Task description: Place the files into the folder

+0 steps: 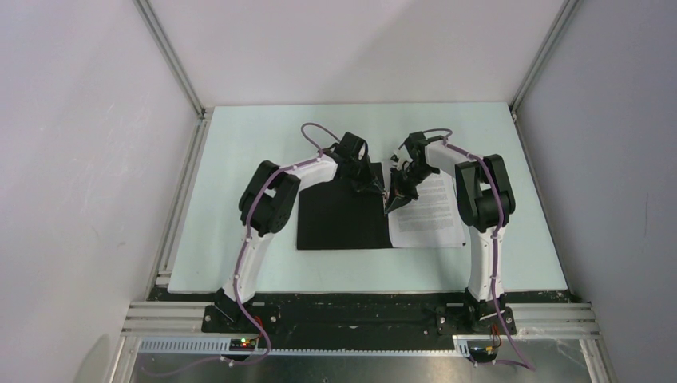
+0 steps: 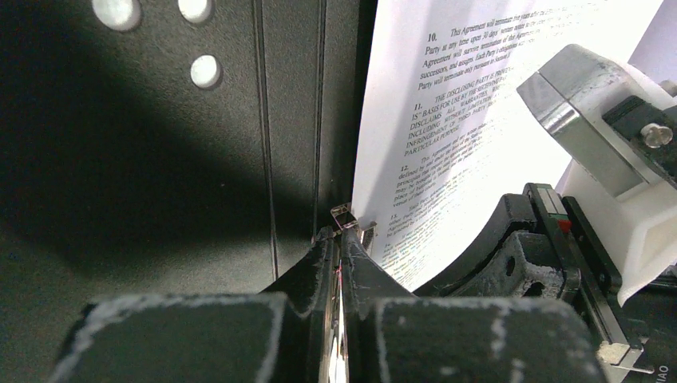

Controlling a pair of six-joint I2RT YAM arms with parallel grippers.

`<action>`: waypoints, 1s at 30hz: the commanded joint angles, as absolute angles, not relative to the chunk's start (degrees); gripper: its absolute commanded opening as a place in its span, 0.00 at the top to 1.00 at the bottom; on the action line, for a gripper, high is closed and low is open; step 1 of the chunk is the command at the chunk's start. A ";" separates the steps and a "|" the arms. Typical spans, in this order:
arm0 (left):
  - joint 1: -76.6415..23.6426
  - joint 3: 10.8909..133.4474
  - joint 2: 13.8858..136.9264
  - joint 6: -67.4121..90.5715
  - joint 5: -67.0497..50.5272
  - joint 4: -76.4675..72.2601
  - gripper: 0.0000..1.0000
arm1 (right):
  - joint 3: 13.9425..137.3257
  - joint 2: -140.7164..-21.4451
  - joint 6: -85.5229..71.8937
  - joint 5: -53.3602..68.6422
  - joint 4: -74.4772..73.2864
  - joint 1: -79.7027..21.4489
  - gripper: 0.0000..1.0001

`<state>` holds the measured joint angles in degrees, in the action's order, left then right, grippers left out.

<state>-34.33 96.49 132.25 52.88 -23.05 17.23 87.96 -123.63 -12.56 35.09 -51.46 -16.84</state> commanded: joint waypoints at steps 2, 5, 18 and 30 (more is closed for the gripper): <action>-33.10 93.97 131.97 52.46 -21.29 22.27 0.93 | 86.59 -129.29 -9.99 17.87 -52.05 -17.75 1.00; -33.05 93.87 131.97 52.47 -21.31 22.31 0.93 | 87.10 -129.42 -10.00 17.36 -52.51 -17.88 1.00; -32.49 94.07 132.33 53.03 -21.97 22.28 0.94 | 89.83 -128.64 -8.95 14.44 -54.58 -18.59 0.97; -31.92 95.05 133.77 55.30 -24.69 22.27 0.94 | 87.64 -130.36 -8.20 11.25 -53.91 -21.89 1.00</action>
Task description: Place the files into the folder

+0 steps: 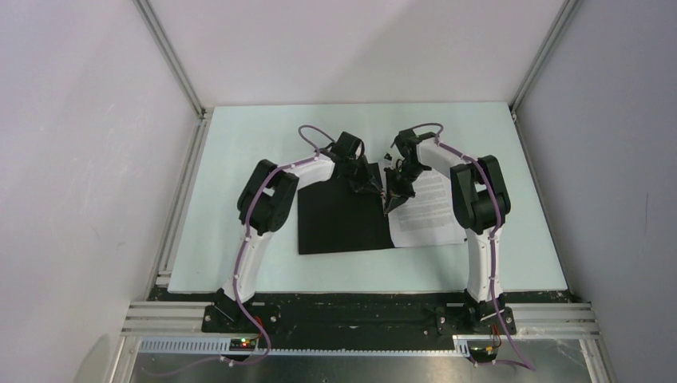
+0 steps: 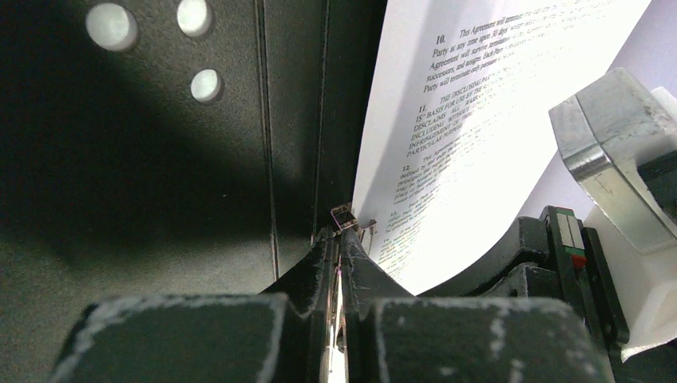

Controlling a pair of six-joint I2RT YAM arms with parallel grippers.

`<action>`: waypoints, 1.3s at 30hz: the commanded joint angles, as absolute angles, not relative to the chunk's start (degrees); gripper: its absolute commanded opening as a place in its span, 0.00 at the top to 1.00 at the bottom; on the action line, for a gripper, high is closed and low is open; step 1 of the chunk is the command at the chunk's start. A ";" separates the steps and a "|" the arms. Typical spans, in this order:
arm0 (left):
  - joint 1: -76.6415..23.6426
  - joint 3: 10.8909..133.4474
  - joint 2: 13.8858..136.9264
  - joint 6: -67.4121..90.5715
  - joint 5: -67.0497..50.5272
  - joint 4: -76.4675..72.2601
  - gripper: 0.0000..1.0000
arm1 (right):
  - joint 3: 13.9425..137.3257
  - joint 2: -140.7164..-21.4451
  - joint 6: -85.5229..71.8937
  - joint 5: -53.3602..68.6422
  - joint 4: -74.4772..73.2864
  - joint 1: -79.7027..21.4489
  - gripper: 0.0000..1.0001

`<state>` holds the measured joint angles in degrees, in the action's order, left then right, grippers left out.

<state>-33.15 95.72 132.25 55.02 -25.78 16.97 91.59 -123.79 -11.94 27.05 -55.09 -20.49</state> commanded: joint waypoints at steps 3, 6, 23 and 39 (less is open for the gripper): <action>-31.70 94.52 133.57 55.59 -25.11 22.32 0.94 | 89.18 -130.65 -6.74 13.33 -54.55 -20.61 1.00; -31.35 94.03 133.53 55.63 -25.84 22.27 0.94 | 90.22 -129.50 -5.96 15.84 -55.09 -18.99 1.00; -31.02 94.39 133.79 55.47 -26.10 22.19 0.94 | 92.71 -128.93 -6.43 15.00 -55.57 -19.95 1.00; -31.02 93.61 133.48 56.21 -26.02 21.56 0.94 | 97.03 -131.26 -11.03 36.82 -52.66 -22.42 1.00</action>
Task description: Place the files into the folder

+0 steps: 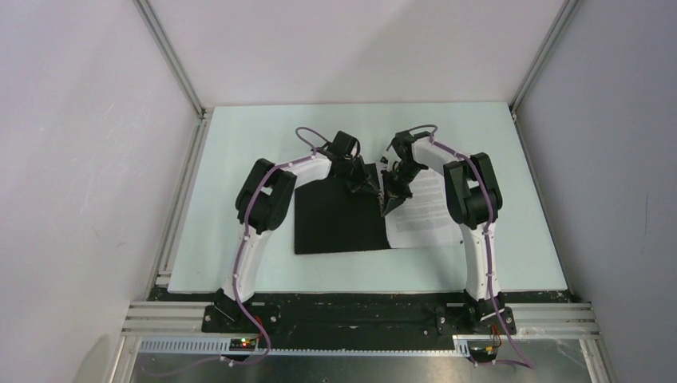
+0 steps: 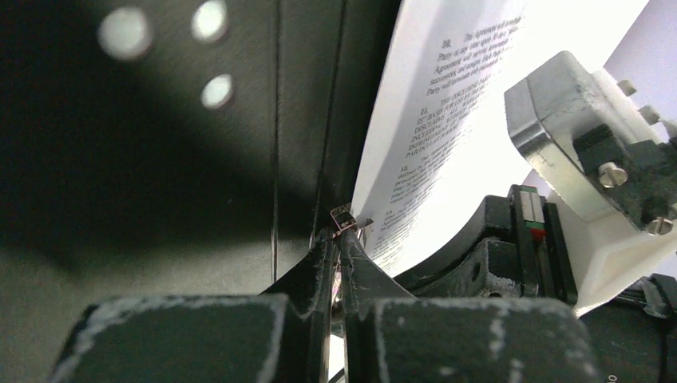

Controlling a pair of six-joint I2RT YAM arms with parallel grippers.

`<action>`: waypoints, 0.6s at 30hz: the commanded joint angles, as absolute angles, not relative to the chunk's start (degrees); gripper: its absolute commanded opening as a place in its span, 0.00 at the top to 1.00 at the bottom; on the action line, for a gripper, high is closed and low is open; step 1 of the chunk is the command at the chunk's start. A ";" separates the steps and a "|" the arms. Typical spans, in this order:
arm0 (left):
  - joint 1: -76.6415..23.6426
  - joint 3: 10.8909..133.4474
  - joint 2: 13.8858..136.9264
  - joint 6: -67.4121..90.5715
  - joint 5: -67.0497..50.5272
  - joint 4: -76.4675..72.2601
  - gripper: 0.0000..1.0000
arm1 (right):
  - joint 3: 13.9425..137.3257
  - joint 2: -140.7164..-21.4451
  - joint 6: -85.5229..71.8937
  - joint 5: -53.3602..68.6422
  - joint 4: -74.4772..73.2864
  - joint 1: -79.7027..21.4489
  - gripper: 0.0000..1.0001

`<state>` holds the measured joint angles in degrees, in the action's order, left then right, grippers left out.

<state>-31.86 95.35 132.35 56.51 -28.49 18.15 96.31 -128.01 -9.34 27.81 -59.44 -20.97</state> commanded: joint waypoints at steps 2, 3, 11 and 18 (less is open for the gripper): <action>-30.98 93.45 133.37 56.07 -25.92 21.42 0.94 | 99.31 -129.78 -11.53 42.13 -53.60 -22.79 1.00; -30.93 93.44 133.34 55.90 -25.88 21.35 0.94 | 100.48 -128.79 -11.61 43.65 -53.92 -22.90 1.00; -30.72 93.18 131.68 54.26 -24.85 20.75 0.87 | 98.41 -123.33 -10.20 43.40 -56.00 -20.78 0.91; -29.84 97.12 126.66 47.18 -25.66 20.33 0.66 | 98.33 -120.39 -6.42 40.90 -57.74 -16.67 0.64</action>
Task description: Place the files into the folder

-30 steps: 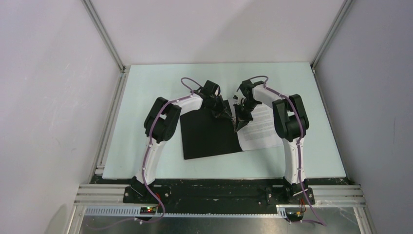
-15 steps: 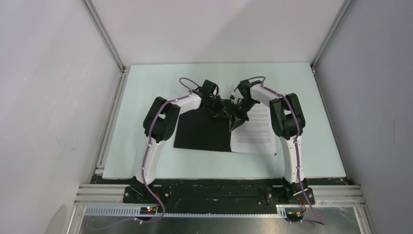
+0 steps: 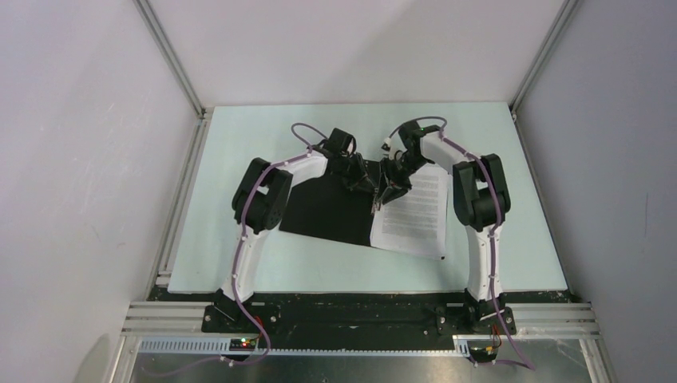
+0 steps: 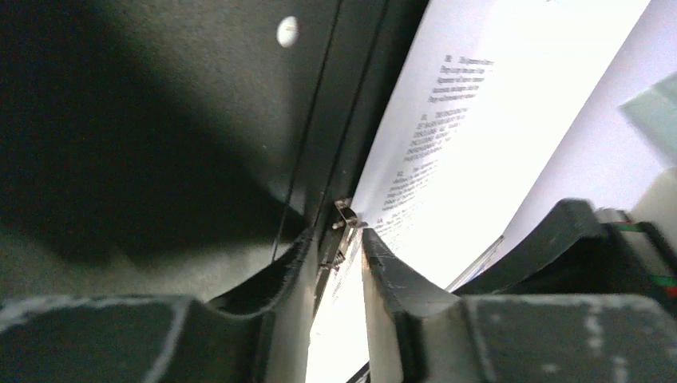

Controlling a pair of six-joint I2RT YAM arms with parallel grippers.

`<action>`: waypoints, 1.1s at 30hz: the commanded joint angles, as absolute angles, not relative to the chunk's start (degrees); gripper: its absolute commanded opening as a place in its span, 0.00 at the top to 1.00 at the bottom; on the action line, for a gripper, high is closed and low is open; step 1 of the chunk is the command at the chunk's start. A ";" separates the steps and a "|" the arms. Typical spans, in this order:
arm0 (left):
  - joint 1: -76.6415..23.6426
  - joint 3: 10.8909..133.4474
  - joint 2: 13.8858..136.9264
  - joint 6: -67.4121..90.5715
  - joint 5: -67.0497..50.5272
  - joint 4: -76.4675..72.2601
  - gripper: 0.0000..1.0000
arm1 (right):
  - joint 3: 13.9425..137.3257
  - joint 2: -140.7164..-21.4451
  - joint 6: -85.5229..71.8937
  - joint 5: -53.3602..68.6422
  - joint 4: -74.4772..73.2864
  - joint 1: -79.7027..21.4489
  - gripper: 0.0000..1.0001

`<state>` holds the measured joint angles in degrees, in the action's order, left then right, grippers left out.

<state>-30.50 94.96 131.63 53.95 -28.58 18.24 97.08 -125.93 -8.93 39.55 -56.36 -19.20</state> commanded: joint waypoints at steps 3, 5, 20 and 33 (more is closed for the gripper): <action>-28.80 99.28 121.82 40.44 -27.08 20.35 0.57 | 98.60 -118.93 -4.98 41.53 -57.89 -14.60 0.60; -27.46 99.51 117.73 34.48 -26.59 21.25 0.50 | 98.23 -117.35 -4.07 41.68 -57.65 -13.39 0.57; -3.28 68.67 93.47 17.55 -15.58 38.79 0.14 | 93.54 -110.91 -0.18 34.85 -54.95 -14.41 0.49; 7.75 54.30 100.52 15.84 -35.53 32.22 0.21 | 94.92 -124.00 0.30 40.04 -52.58 -14.86 0.38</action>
<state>7.68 56.82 98.41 18.41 -27.20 36.03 92.75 -121.47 0.80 38.48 -53.82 -16.10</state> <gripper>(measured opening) 0.808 0.613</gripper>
